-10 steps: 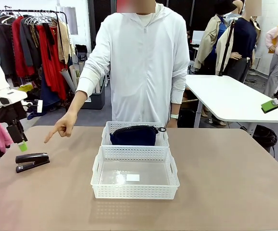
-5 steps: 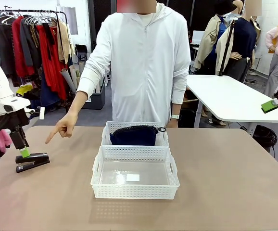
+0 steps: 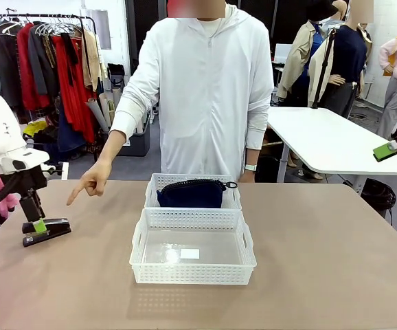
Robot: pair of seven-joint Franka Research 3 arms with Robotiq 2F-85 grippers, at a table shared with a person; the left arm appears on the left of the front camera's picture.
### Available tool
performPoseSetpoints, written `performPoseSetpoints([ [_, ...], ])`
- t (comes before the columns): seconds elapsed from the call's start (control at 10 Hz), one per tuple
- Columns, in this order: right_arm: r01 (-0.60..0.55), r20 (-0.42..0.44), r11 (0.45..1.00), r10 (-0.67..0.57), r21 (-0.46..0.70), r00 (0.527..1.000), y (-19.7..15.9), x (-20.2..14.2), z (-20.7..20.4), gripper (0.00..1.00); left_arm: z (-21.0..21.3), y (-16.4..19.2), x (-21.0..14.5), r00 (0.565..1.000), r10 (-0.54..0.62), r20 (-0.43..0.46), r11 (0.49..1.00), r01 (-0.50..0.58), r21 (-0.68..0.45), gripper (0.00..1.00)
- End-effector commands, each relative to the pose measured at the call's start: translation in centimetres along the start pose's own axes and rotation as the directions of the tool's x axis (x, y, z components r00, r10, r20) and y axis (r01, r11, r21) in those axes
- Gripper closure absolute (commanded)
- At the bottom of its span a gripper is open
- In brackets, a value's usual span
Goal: Distribute items into two baskets.
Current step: Pick up the Stapler that the person points to.
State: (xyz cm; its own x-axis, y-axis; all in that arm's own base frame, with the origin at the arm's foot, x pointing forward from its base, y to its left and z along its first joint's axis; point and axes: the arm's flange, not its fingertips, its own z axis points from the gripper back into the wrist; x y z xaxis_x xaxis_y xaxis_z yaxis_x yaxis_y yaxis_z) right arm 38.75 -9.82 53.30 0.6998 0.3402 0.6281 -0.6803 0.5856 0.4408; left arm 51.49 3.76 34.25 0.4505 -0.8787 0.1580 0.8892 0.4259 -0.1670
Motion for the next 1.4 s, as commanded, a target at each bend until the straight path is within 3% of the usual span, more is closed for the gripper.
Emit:
performPoseSetpoints([
  [0.0,-0.001,0.001,1.0,0.001,0.001,1.0,0.1,0.1,0.0,0.0,-1.0,0.2,-0.7,1.0,-0.005,0.003,0.999,0.005,0.032,0.0],
  [1.1,-0.001,0.001,1.0,0.001,0.001,1.0,0.1,0.1,0.0,0.0,-4.3,0.0,0.2,1.0,0.001,-0.027,0.997,0.001,0.072,0.0],
  [1.2,-0.001,0.001,1.0,0.001,0.001,1.0,0.1,0.1,0.0,0.0,-4.2,-0.1,0.2,0.999,0.001,-0.032,0.998,0.002,0.068,0.09],
  [1.3,-0.001,0.001,1.0,0.001,0.001,1.0,0.1,0.1,0.0,0.0,-4.3,-0.1,0.2,0.999,-0.001,-0.034,0.998,0.003,0.069,0.28],
])
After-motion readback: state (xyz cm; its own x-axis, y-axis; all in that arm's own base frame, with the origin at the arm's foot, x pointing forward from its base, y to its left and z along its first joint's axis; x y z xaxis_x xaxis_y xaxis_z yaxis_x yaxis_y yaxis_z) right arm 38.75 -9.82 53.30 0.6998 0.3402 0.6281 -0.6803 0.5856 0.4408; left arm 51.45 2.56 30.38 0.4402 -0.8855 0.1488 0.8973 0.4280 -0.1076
